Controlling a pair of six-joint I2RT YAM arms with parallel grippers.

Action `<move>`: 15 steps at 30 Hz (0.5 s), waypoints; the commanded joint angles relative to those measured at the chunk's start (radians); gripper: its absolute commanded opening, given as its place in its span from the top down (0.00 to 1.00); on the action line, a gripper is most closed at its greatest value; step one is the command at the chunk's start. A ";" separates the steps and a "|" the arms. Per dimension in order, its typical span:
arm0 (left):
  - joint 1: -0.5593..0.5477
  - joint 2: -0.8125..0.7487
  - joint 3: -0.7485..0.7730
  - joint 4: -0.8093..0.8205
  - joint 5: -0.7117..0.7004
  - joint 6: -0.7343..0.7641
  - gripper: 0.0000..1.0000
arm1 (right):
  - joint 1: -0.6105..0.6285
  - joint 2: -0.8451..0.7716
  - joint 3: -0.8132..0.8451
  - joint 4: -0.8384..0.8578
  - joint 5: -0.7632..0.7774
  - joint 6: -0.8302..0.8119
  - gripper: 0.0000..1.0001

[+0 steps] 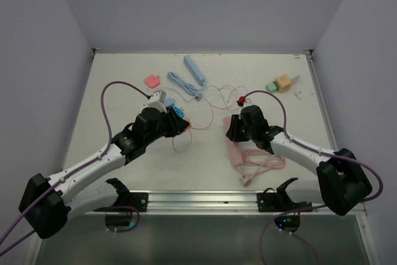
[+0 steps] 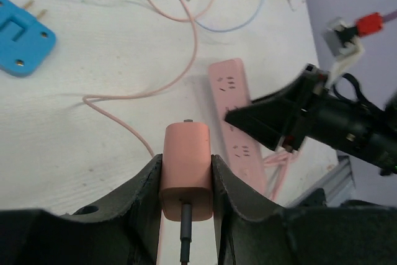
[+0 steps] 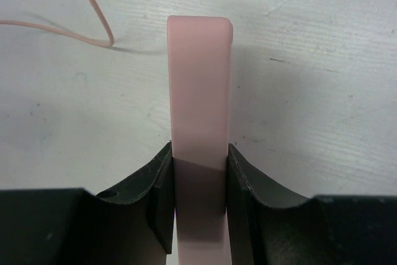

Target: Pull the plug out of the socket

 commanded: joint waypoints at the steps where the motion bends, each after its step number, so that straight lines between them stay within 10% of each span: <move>1: 0.105 0.063 0.080 -0.030 -0.043 0.111 1.00 | 0.002 -0.084 0.030 -0.018 -0.024 -0.021 1.00; 15: 0.374 0.650 0.463 0.033 0.002 0.254 0.97 | 0.002 -0.256 -0.046 -0.039 -0.042 -0.033 1.00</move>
